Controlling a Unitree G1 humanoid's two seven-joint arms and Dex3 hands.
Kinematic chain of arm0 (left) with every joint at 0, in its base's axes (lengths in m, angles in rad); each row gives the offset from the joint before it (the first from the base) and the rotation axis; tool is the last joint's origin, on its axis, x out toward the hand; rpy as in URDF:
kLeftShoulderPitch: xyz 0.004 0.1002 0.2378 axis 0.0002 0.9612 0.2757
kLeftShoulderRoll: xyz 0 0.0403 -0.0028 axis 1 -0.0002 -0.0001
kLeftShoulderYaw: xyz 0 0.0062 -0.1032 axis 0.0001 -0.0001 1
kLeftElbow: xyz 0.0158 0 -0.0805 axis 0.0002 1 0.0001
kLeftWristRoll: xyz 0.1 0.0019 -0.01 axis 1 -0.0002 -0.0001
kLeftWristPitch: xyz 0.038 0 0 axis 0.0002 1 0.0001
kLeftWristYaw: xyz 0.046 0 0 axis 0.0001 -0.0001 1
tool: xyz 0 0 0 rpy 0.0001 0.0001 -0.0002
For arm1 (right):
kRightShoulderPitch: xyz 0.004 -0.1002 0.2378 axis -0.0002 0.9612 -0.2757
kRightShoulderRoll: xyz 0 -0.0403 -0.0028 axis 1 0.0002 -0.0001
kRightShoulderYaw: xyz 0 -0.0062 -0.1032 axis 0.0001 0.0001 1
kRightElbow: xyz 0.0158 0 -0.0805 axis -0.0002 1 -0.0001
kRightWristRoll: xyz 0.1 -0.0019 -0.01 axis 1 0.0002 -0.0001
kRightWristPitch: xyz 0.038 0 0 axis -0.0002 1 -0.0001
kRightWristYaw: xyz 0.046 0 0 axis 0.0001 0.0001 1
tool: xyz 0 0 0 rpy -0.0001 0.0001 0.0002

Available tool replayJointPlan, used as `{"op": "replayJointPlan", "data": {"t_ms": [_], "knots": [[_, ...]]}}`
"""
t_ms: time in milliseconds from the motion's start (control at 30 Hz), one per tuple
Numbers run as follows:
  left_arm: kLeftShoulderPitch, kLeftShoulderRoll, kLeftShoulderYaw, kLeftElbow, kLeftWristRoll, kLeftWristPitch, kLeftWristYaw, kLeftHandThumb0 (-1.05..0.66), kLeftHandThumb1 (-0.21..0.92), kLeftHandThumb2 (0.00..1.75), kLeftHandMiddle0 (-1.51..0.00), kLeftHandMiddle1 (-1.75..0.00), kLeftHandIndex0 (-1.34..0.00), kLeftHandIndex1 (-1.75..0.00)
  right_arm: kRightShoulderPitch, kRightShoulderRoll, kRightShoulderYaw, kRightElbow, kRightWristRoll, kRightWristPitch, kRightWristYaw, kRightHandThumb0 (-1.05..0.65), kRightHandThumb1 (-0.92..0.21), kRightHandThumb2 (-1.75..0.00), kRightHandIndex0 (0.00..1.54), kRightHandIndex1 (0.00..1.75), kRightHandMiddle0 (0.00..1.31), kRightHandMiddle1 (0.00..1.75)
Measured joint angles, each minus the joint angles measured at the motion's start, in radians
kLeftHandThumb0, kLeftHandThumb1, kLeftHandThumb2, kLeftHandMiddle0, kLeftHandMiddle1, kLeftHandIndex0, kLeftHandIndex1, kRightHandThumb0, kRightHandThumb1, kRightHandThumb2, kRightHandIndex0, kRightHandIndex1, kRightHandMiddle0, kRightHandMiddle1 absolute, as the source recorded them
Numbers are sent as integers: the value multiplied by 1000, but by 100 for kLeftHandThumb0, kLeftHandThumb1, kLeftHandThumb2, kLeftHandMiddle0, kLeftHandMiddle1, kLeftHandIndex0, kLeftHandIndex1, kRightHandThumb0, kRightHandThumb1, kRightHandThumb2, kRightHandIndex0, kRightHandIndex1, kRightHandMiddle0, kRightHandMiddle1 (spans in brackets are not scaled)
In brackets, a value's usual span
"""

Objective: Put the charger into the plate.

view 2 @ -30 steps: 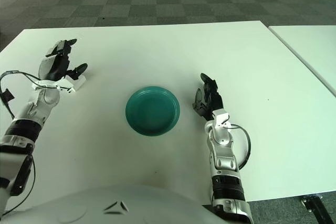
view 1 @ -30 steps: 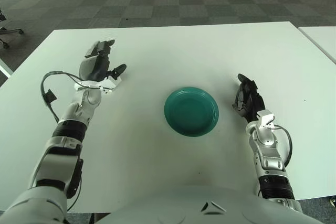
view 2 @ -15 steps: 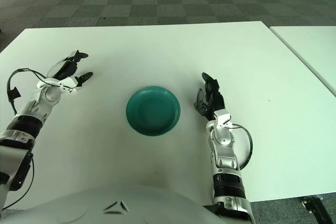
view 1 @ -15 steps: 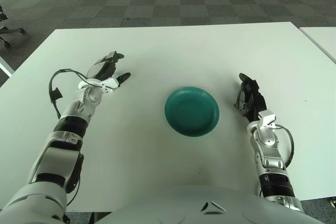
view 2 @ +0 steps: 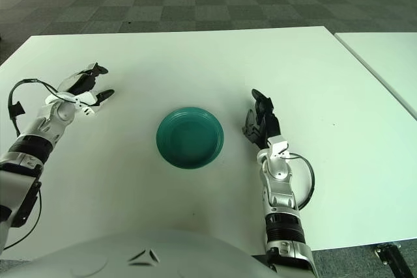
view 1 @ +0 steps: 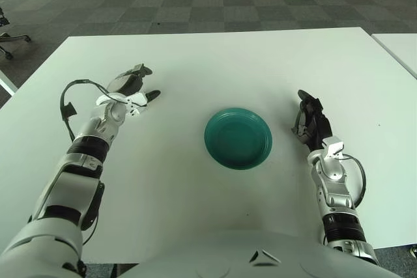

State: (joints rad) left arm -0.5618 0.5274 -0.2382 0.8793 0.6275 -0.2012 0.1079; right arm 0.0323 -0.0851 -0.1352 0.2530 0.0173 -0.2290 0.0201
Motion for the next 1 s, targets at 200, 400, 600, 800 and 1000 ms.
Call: {"op": "replayJointPlan", "data": {"t_ms": [200, 400, 600, 800, 1000], "knots": [[-4, 1, -14, 65, 7, 4, 24, -105, 92, 60, -20, 0, -4, -114, -5, -2, -2, 16, 8, -15, 3, -90, -92, -82, 9, 1, 0, 56], [-4, 2, -31, 102, 17, 17, 67, -105, 92, 61, -16, 0, -1, -112, -16, -10, -8, 40, 8, -32, 4, -89, -92, -83, 9, 1, 0, 55], [-15, 4, -49, 135, 20, 26, 99, -105, 92, 63, -15, 0, 0, -110, -27, -22, -8, 66, 7, -55, 11, -89, -92, -85, 9, 1, 0, 54], [-35, 4, -65, 180, 19, 26, 123, -105, 92, 64, -16, 0, -1, -110, -40, -33, -7, 96, 3, -78, 11, -90, -92, -87, 9, 0, 0, 53], [-45, 4, -84, 197, 19, 38, 126, -105, 92, 66, -15, 0, -1, -109, -83, -64, -13, 178, 3, -126, 19, -91, -92, -88, 8, 0, 0, 53]]}}
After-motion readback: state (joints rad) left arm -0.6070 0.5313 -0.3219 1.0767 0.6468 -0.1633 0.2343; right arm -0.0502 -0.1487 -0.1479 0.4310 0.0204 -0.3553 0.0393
